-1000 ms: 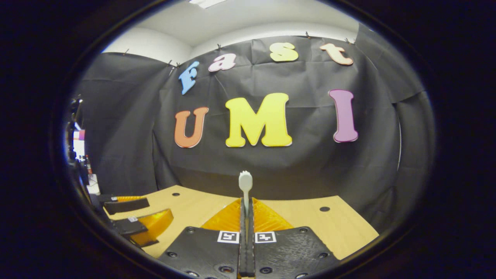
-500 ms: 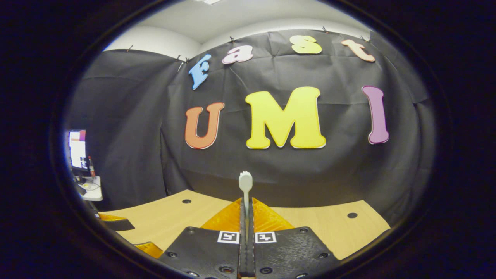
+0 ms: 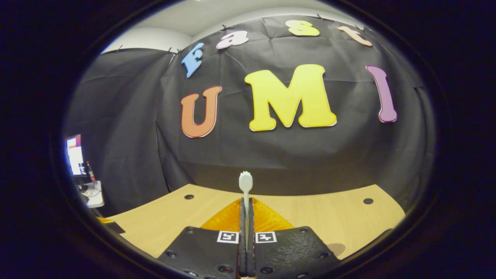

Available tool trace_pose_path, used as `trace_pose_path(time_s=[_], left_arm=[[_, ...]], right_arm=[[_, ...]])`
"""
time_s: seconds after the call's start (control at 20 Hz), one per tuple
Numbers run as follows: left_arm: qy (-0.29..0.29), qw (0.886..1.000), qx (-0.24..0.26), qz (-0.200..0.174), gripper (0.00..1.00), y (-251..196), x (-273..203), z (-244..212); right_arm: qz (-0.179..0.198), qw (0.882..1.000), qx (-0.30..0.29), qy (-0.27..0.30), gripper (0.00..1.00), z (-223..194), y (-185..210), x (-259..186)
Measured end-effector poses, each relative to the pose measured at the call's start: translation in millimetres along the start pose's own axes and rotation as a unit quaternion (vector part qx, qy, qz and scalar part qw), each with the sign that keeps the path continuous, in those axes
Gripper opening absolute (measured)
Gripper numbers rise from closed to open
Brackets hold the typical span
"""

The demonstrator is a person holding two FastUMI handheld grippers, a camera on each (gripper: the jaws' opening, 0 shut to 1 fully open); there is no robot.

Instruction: Put the toothbrush and toothpaste on the desktop into the cup, then pick up the cup and place it on the coaster on the desktop.

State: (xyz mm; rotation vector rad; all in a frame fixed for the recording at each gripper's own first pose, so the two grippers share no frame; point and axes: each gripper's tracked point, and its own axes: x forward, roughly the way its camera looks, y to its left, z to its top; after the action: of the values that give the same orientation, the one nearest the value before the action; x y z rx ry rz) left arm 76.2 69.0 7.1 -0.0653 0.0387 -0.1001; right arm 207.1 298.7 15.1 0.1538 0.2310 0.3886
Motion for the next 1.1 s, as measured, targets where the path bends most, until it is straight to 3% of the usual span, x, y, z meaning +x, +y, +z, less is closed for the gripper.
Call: trace_pose_path(time_s=[0.05,0.15,0.3,0.45,0.55,0.85,1.1], left_arm=[[0.0,1.0,0.0,0.007,0.99,4.0,0.4,1.0],[-0.008,1.0,0.002,0.013,0.99,8.2,-1.9,5.6],[-0.02,1.0,0.001,0.006,0.99,6.5,-4.2,11.4],[-0.012,1.0,0.005,0.006,0.99,5.3,-2.3,5.9],[-0.005,1.0,0.004,0.006,0.99,4.2,-1.1,2.4],[0.002,1.0,0.002,-0.004,0.99,-2.8,2.7,-3.5],[0.02,1.0,-0.008,0.012,0.99,-4.0,8.8,-12.9]], right_arm=[[0.013,1.0,0.002,-0.001,0.01,-1.2,6.9,1.0],[0.016,1.0,-0.02,-0.001,0.12,-4.9,10.3,-2.1],[0.018,0.998,-0.057,-0.012,0.83,-4.6,15.0,-9.4],[0.002,0.997,-0.065,-0.033,0.81,2.3,11.9,-19.7],[-0.012,0.997,-0.06,-0.039,0.96,8.0,8.1,-26.9],[-0.029,0.996,-0.066,-0.059,0.95,27.0,-7.1,-62.1],[-0.032,0.995,-0.07,-0.069,0.94,29.9,-31.2,-109.8]])
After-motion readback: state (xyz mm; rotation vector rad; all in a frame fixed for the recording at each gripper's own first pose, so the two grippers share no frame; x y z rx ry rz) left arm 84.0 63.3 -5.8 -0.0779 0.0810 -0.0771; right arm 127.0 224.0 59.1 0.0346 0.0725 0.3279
